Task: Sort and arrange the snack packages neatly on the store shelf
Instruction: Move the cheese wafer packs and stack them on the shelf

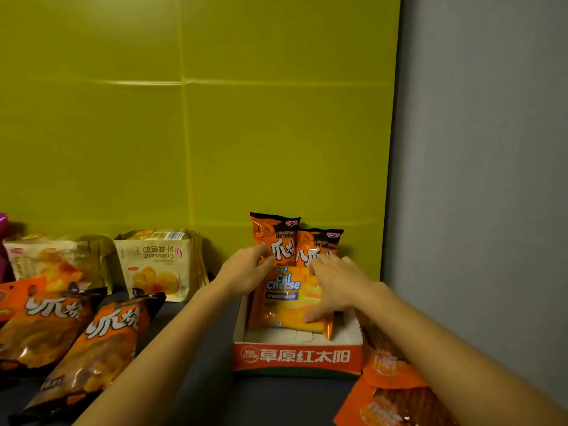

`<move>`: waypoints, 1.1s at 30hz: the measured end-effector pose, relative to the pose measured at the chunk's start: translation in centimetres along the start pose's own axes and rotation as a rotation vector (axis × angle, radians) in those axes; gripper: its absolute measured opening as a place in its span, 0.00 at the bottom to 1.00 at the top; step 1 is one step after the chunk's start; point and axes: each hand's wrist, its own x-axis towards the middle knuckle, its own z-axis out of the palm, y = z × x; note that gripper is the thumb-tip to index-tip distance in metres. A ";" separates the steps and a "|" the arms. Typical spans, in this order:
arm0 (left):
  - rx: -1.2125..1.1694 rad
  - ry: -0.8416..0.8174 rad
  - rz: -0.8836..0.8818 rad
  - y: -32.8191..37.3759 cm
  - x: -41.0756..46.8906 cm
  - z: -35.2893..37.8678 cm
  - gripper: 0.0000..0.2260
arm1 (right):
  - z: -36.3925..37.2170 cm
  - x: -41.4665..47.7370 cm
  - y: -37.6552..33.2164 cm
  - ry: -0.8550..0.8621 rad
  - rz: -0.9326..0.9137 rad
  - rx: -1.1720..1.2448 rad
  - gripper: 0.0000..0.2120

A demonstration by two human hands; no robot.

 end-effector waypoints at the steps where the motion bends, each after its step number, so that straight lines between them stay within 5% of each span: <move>1: -0.028 -0.026 -0.006 0.0 0.3 0.1 0.14 | 0.0 0.1 -0.2 -0.020 0.018 -0.011 0.47; 7: -0.080 -0.138 -0.050 -0.3 2.5 0.8 0.18 | -0.3 0.3 -0.2 -0.042 0.053 0.009 0.41; 17: -0.394 -0.339 -0.115 -1.2 3.8 0.0 0.26 | -6.2 -3.6 5.0 0.255 0.242 0.386 0.21; 20: 0.012 -0.454 -0.023 -1.5 3.8 0.4 0.25 | -6.9 -5.3 7.0 0.353 0.290 0.481 0.17; 24: 0.423 -0.376 0.150 -1.1 3.6 0.9 0.35 | -6.5 -7.2 8.4 0.362 0.343 0.562 0.16; 33: 0.143 -0.199 0.085 -0.4 2.5 -2.0 0.24 | -5.0 -9.0 9.7 0.467 0.420 0.774 0.18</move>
